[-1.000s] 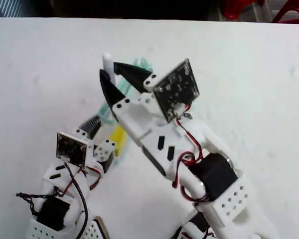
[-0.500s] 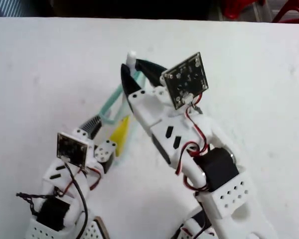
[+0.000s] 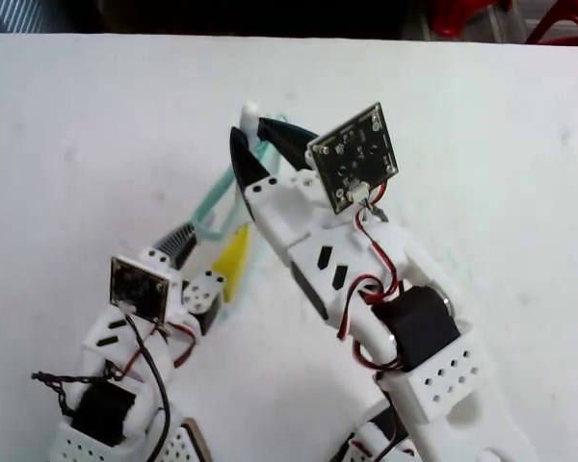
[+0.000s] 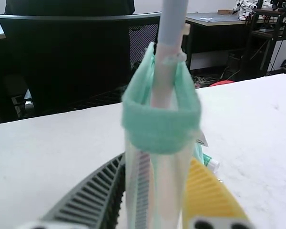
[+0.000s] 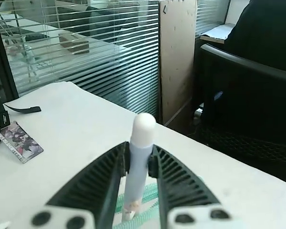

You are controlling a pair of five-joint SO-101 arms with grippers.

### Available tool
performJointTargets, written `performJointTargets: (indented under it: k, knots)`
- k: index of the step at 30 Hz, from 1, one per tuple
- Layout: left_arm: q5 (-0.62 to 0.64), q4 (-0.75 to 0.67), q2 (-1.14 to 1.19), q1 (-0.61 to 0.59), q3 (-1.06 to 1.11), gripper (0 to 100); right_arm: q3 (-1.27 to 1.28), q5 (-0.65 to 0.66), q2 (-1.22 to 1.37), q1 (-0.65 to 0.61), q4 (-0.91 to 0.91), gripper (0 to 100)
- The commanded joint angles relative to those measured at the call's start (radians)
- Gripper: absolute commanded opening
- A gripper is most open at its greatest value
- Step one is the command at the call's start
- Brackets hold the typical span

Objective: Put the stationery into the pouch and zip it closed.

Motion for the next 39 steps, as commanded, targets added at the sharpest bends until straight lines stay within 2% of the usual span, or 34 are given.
performJointTargets:
  k: [1, 5, 7, 17, 21, 26, 29, 31, 35, 39]
  knots:
    - [0.011, 0.008, 0.010, -0.008, -0.037, 18, -0.011, 0.003, -0.021, -0.004, 0.033, 6.2]
    - [0.011, 0.008, 0.010, -0.008, -0.037, 18, -0.012, 0.003, -0.021, -0.005, 0.059, 20.4]
    - [0.011, 0.008, 0.010, -0.008, -0.037, 18, -0.012, 0.003, -0.021, -0.005, 0.064, 24.0]
    - [0.011, 0.008, 0.010, -0.007, -0.037, 18, -0.020, 0.017, -0.025, 0.007, 0.059, 24.1]
    - [0.011, 0.008, 0.010, -0.008, -0.035, 18, -0.123, 0.063, 0.025, 0.131, 0.128, 24.1]
    - [0.011, 0.009, 0.010, -0.002, -0.035, 18, -0.325, 0.069, 0.282, 0.387, 0.305, 24.1]
    - [0.012, 0.008, 0.010, -0.007, -0.035, 18, -0.445, 0.072, 0.496, 0.498, 0.377, 24.0]
    - [0.028, 0.006, 0.010, -0.010, -0.037, 18, -0.520, 0.072, 0.647, 0.536, 0.404, 24.0]
    - [0.144, 0.006, 0.010, -0.047, -0.035, 18, -0.671, 0.072, 0.929, 0.555, 0.484, 24.0]
    - [0.147, 0.006, 0.010, -0.084, -0.037, 18, -0.812, 0.072, 1.138, 0.544, 0.584, 24.0]
